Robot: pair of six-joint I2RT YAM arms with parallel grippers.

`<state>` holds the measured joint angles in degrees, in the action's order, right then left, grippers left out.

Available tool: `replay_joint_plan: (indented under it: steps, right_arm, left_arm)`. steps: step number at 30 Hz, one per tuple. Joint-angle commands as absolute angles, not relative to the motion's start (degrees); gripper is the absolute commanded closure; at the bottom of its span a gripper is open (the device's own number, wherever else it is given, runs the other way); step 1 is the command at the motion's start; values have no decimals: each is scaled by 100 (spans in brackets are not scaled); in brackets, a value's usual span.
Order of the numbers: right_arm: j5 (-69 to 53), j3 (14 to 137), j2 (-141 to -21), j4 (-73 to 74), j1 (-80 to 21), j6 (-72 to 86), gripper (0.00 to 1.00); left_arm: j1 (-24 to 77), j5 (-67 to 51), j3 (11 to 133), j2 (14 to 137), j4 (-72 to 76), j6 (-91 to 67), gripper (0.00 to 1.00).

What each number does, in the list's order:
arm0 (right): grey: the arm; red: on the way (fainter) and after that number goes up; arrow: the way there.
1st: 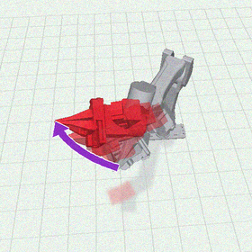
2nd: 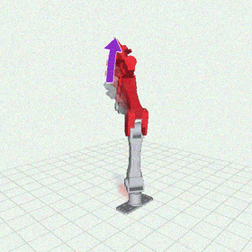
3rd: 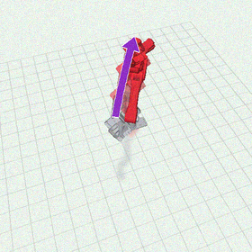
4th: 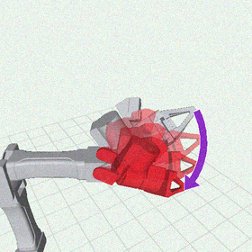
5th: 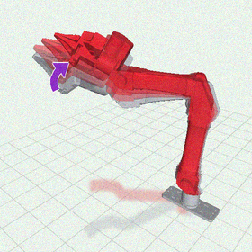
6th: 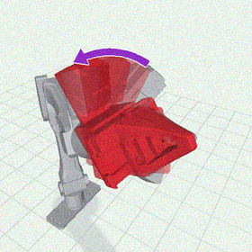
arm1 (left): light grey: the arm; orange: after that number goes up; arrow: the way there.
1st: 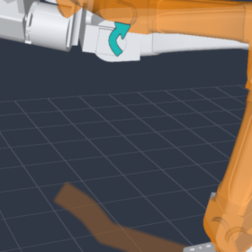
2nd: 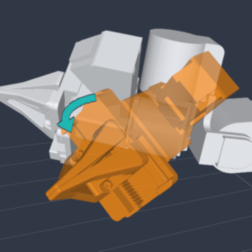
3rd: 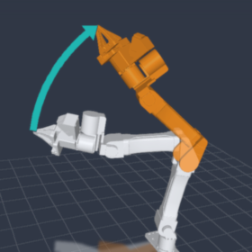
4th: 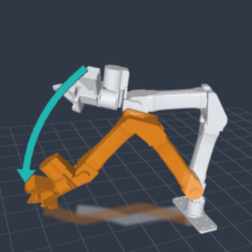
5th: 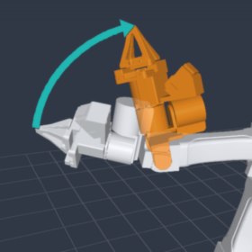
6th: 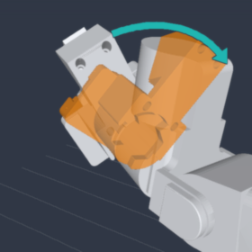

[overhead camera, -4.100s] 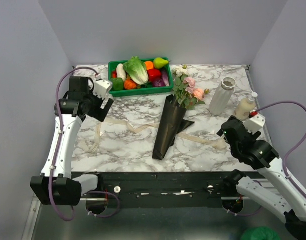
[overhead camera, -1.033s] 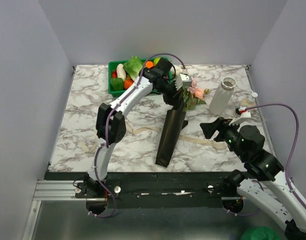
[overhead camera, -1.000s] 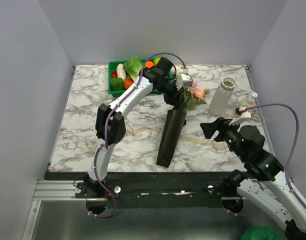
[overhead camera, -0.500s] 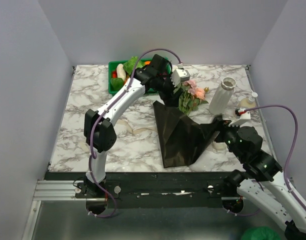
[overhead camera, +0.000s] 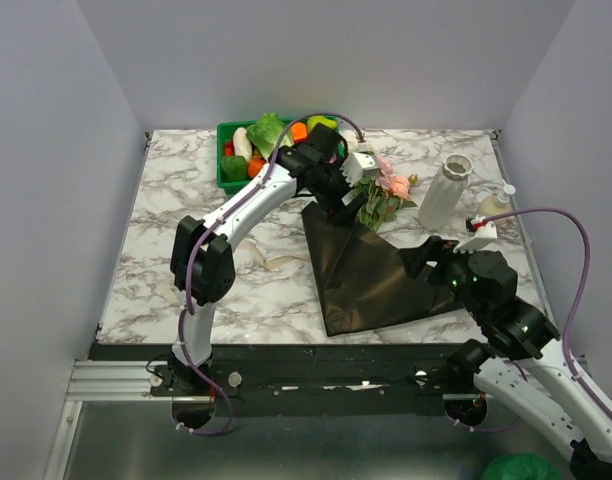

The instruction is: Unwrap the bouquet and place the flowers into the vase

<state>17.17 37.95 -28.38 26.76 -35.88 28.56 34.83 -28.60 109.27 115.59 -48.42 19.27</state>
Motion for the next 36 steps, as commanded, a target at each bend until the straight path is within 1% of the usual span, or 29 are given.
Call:
replay_joint_plan:
  steps: [1, 4, 7, 9, 11, 13, 15, 18, 24, 26, 29, 32, 33, 35, 36]
  right_arm:
    - [2038, 3630, -2882, 3058, -3568, 3066, 7]
    - [2249, 3578, -2900, 3400, -3568, 3321, 7]
    - [2460, 3656, -3040, 3796, -3568, 3568, 8]
    - [2749, 3954, -3531, 4488, -3568, 4198, 10]
    - [3128, 4147, -4144, 5295, -3568, 5074, 11]
    - [3374, 4105, -4428, 5527, -3568, 5526, 9]
    - [3375, 3843, -4622, 5389, -3577, 5844, 7]
    - [3419, 3351, -4614, 4984, -3568, 6134, 7]
    - [3437, 3199, -4667, 4852, -3568, 6451, 9]
    - [3428, 3085, -4746, 4660, -3568, 6495, 11]
    - [3384, 2884, -4816, 4239, -3577, 6565, 18]
    - [3410, 2611, -4720, 3799, -3568, 6583, 28]
    - [3428, 2593, -4668, 3753, -3568, 6583, 35]
    - [3410, 2558, -4501, 3605, -3568, 6479, 41]
    - [3401, 2558, -4309, 3577, -3568, 6425, 46]
  left_arm:
    - [4034, -2892, 11486, 11899, -4896, 2145, 1]
    - [4192, -2822, 11891, 12320, -5123, 2197, 1]
    - [4227, -2804, 12032, 12576, -5308, 2328, 2]
    - [4193, -2681, 11962, 12612, -5379, 2373, 5]
    - [4079, -2802, 11831, 12446, -5327, 2225, 5]
    - [3790, -2970, 11629, 12122, -5186, 2040, 4]
    - [3604, -3032, 11410, 11849, -5133, 1873, 3]
    - [3122, -3294, 11006, 11216, -4984, 1732, 2]
    - [2304, -3419, 10302, 10188, -4957, 1670, 1]
    - [2136, -3445, 9977, 9862, -4913, 1644, 1]
    - [1855, -3506, 9660, 9493, -4939, 1617, 1]
    - [1574, -3516, 9405, 9159, -4983, 1608, 1]
    - [1521, -3498, 9361, 9089, -5001, 1617, 1]
    - [1363, -3472, 9299, 8904, -5106, 1626, 1]
    - [1310, -3489, 9281, 8860, -5124, 1643, 1]
